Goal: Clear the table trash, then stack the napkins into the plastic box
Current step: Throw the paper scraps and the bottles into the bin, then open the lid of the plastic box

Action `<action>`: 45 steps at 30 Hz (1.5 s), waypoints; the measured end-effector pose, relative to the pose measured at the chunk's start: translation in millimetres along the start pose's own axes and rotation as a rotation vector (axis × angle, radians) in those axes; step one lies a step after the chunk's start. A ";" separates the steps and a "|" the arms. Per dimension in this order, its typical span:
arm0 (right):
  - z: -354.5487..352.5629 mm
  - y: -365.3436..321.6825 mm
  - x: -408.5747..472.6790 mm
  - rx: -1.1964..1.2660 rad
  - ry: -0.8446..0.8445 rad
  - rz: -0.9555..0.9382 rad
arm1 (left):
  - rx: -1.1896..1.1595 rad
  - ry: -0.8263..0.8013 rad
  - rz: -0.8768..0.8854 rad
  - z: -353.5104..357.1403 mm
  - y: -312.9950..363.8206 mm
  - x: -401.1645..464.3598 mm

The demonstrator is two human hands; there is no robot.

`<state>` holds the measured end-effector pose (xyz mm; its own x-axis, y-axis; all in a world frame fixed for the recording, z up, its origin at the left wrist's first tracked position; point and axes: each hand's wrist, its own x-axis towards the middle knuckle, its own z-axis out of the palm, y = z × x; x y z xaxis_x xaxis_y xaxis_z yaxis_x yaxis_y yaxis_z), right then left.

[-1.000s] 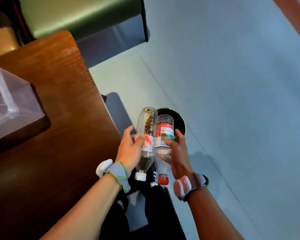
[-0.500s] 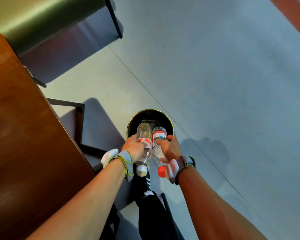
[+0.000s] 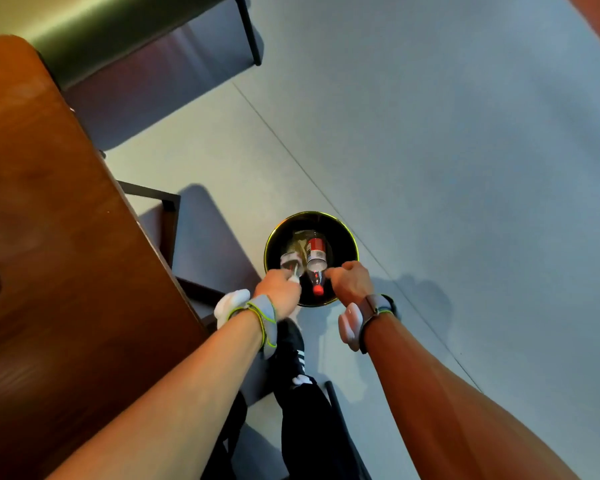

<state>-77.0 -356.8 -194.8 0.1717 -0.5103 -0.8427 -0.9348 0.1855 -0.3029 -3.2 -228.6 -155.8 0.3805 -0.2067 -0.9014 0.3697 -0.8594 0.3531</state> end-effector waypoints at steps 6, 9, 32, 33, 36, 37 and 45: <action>11.0 -13.9 -72.9 0.001 -0.066 -0.102 | -0.125 -0.046 0.085 -8.9 -13.4 -74.5; 24.3 -29.7 -122.6 0.097 -0.016 -0.168 | -0.179 -0.062 0.149 -40.4 -33.1 -117.2; 272.3 -256.5 -402.4 -0.314 0.036 -0.693 | -0.977 0.585 0.157 -442.5 -295.2 -298.6; 278.5 -260.5 -404.4 -0.353 0.047 -0.690 | -0.954 0.571 0.157 -449.9 -299.3 -292.7; 281.2 -269.3 -405.9 -0.417 0.047 -0.702 | -0.848 0.538 0.167 -455.5 -291.0 -277.1; 284.1 -271.7 -405.2 -0.432 0.053 -0.708 | -0.825 0.513 0.162 -456.6 -288.9 -271.0; 298.9 -284.8 -385.2 -0.458 0.040 -0.744 | -0.806 0.591 0.075 -460.0 -266.5 -235.1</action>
<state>216.0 37.9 83.0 0.7838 -0.3958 -0.4786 -0.6191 -0.5586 -0.5519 198.7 264.2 77.2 0.7058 0.2064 -0.6777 0.7081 -0.2352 0.6658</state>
